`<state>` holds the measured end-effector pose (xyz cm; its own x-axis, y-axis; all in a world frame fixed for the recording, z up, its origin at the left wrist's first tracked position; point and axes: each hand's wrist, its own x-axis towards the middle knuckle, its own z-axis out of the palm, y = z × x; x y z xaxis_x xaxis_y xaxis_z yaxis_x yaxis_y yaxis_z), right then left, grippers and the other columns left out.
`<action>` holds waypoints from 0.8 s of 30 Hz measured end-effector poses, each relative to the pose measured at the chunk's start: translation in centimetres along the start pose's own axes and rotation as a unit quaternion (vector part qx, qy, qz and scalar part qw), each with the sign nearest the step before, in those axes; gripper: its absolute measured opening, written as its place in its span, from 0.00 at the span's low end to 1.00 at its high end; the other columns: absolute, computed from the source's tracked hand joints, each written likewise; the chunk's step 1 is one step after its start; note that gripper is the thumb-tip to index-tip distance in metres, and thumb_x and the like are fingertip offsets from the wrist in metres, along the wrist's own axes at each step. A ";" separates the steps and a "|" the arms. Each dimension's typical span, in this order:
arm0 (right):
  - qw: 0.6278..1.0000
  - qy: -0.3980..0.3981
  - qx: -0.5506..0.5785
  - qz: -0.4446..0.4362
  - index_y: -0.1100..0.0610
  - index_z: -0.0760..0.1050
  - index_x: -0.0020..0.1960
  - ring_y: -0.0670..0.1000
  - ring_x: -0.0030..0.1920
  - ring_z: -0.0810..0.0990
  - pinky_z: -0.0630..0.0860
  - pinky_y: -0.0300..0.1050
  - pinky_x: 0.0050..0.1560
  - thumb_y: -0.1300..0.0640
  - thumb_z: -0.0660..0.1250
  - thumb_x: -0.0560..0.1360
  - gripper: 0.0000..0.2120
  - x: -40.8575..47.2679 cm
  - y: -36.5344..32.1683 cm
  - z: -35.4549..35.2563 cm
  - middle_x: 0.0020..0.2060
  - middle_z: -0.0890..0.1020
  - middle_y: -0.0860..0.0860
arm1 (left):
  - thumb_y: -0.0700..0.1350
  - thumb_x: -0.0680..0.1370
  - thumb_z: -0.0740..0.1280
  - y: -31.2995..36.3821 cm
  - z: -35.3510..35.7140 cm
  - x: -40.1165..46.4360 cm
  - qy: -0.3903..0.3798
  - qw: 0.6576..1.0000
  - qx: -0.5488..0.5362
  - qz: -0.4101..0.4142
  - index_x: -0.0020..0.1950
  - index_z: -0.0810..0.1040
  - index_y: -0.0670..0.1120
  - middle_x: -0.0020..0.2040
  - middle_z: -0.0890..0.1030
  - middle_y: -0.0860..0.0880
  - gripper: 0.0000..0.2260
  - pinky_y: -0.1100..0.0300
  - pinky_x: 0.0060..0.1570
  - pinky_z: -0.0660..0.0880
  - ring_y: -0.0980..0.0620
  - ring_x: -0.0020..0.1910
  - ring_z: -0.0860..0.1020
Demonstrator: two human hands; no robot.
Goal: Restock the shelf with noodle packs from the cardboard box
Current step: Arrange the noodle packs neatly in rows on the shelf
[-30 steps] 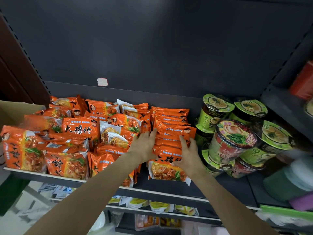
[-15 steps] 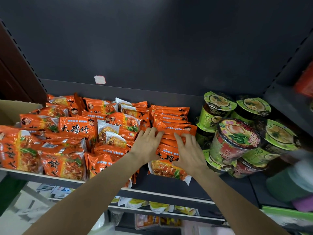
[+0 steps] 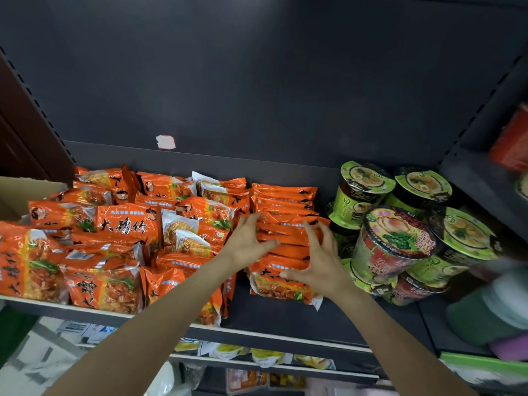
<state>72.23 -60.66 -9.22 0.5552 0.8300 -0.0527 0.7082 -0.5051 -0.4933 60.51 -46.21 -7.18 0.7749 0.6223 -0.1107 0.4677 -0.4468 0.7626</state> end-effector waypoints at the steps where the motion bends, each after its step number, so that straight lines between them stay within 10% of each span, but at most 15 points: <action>1: 0.999 0.009 0.034 0.015 0.47 0.40 0.76 0.54 0.75 0.44 0.57 0.56 0.72 0.37 0.73 0.65 0.54 0.2 0.0 -0.3 0.74 0.41 0.49 | 0.50 0.76 0.68 0.0 -0.2 0.5 0.014 1.000 -0.013 -0.010 0.76 0.55 0.47 0.73 0.62 0.45 0.33 0.53 0.69 0.63 0.46 0.72 0.63; 8: 0.983 0.034 0.157 0.093 0.52 0.40 0.77 0.56 0.74 0.58 0.61 0.51 0.69 0.39 0.65 0.73 0.45 3.4 -1.3 -1.3 0.75 0.54 0.54 | 0.46 0.80 0.60 0.9 -0.8 4.1 -0.002 0.978 -0.184 -0.098 0.76 0.55 0.47 0.68 0.69 0.50 0.26 0.54 0.67 0.67 0.46 0.67 0.70; 16: 0.989 0.008 0.119 0.090 0.54 0.48 0.77 0.55 0.69 0.66 0.64 0.47 0.66 0.43 0.63 0.76 0.38 4.7 -1.6 -1.5 0.69 0.64 0.56 | 0.46 0.79 0.62 0.2 -1.7 5.9 -0.009 0.992 -0.070 -0.105 0.74 0.61 0.45 0.70 0.69 0.43 0.25 0.52 0.68 0.66 0.43 0.68 0.69; 24: 0.993 0.031 0.066 0.088 0.53 0.48 0.77 0.56 0.76 0.50 0.54 0.52 0.74 0.45 0.63 0.76 0.37 7.4 -1.1 -2.2 0.76 0.49 0.55 | 0.45 0.76 0.65 0.9 -2.3 7.8 0.022 0.986 -0.114 -0.117 0.69 0.67 0.47 0.64 0.75 0.45 0.21 0.49 0.65 0.69 0.43 0.64 0.73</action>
<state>76.54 -54.46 -7.15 0.6931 0.7143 -0.0969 0.5372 -0.6015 -0.5912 66.02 -40.28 -5.90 0.6349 0.7211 -0.2773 0.5199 -0.1334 0.8438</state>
